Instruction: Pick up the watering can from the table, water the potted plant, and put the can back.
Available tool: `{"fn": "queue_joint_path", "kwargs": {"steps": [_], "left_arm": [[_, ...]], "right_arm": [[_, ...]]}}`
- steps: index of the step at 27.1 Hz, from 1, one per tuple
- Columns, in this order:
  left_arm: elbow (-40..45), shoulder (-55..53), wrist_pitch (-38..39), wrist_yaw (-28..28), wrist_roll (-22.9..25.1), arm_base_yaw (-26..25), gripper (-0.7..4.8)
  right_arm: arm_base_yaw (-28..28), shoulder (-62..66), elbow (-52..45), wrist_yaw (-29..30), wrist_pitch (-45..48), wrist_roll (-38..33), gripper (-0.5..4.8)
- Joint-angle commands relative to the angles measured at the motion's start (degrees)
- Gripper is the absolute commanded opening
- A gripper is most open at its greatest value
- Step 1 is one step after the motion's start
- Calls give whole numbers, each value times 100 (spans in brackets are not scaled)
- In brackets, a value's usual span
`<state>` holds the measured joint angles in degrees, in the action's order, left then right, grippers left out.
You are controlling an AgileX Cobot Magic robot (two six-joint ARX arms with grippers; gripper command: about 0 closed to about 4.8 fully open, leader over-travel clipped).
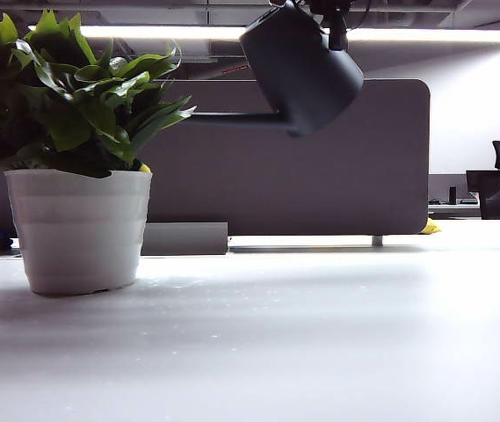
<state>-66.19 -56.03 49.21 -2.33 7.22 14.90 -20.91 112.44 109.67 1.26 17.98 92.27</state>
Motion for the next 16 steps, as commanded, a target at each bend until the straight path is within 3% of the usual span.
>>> {"fn": "queue_joint_path", "kwargs": {"steps": [1,16], "left_arm": [[-11,17,7,-13,-20,13,-6],[-11,17,109,-4,-17,11,-6]], "right_arm": [[-37,-118,122,-2,839,-68,-5],[-37,-118,122,339,933,424,-5]]}}
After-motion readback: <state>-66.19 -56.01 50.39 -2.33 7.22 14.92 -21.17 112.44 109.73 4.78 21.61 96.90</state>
